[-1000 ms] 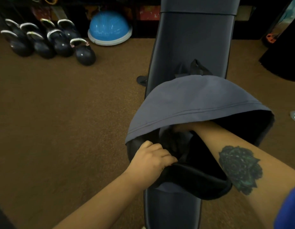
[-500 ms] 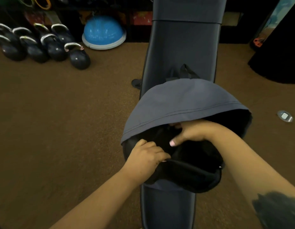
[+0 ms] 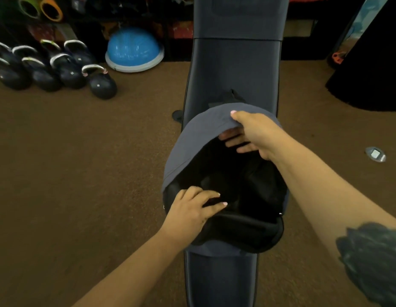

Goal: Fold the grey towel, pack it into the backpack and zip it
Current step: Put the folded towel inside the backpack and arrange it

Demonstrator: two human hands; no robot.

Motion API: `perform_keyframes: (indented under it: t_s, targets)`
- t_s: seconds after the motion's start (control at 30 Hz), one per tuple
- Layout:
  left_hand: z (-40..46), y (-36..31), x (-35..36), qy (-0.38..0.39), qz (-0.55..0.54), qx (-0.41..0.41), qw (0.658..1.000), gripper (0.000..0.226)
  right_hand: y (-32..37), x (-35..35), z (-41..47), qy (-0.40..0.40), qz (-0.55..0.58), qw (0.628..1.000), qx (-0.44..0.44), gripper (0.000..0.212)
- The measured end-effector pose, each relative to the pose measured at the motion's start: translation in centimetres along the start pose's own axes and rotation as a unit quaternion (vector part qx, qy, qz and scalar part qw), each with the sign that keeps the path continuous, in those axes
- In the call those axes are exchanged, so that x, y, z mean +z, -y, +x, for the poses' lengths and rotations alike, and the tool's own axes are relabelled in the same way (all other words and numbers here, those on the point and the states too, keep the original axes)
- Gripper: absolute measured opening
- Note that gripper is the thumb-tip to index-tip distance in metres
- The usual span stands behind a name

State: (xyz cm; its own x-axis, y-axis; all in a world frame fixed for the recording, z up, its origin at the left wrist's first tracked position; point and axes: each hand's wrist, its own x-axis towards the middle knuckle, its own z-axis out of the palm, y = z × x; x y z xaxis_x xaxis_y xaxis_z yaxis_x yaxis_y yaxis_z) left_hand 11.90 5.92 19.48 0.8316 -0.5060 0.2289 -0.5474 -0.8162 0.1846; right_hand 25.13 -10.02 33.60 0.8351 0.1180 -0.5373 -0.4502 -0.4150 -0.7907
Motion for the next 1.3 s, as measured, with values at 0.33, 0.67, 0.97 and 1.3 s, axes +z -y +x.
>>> perform_keyframes:
  t_s: [0.33, 0.67, 0.97, 1.3]
  targets:
    - [-2.2, -0.6, -0.8, 0.03, -0.021, 0.095, 0.995, 0.04, 1.3, -1.7, 7.3, -0.058, -0.014, 0.997, -0.044, 0.027]
    - [-2.7, -0.6, -1.5, 0.043, -0.043, 0.1, 0.993, 0.032, -0.7, -1.5, 3.0, 0.135, -0.142, 0.968, -0.157, 0.049]
    - [-3.4, -1.0, -1.5, 0.044, -0.046, 0.097, 0.993, 0.037, -9.0, 1.6, 2.6, 0.159, -0.6, 0.769, -0.152, 0.049]
    - [-4.6, -1.4, -1.6, 0.033, -0.066, 0.087, 0.993, 0.029, -8.7, 0.9, 7.4, -0.03, -0.497, 0.863, -0.082, 0.029]
